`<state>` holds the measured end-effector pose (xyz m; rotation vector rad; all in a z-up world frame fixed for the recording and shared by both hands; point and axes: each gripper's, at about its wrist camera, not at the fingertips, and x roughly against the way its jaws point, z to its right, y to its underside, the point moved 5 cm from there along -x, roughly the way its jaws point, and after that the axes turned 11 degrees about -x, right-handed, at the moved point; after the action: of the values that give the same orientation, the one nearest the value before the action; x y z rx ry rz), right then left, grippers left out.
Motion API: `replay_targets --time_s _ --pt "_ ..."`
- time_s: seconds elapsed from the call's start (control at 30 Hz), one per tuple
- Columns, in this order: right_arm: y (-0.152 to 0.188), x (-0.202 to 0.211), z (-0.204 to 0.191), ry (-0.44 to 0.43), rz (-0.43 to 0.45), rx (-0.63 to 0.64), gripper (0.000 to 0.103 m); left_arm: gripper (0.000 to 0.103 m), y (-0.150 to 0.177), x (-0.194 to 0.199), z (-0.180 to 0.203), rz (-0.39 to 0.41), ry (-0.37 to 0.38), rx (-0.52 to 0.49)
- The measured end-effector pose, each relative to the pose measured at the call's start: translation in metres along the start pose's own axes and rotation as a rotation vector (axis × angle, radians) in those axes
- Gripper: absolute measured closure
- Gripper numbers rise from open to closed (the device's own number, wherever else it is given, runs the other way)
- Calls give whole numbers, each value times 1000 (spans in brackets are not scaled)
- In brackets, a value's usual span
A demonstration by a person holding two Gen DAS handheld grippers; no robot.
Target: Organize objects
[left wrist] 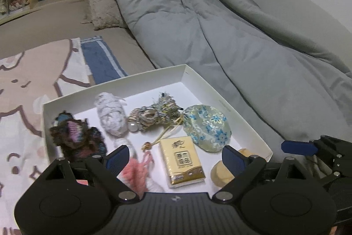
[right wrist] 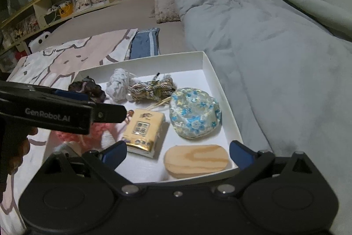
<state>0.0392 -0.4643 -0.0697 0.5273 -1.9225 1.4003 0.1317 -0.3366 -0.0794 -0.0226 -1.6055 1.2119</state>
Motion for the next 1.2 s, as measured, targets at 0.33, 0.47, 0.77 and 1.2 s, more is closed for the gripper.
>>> replay_targets --time_s 0.33,0.47,0.77,1.2 --pt "0 27 -30 37 36 10 2 0 10 61 -27 39 -97 -18" --pt "2 40 -42 40 59 10 2 0 18 86 -37 42 -132 -22" --pt "11 72 -59 38 104 -42 0 0 41 140 -50 74 -214 -53" --pt "37 117 -76 68 177 -65 0 0 78 189 -51 71 -260 -52"
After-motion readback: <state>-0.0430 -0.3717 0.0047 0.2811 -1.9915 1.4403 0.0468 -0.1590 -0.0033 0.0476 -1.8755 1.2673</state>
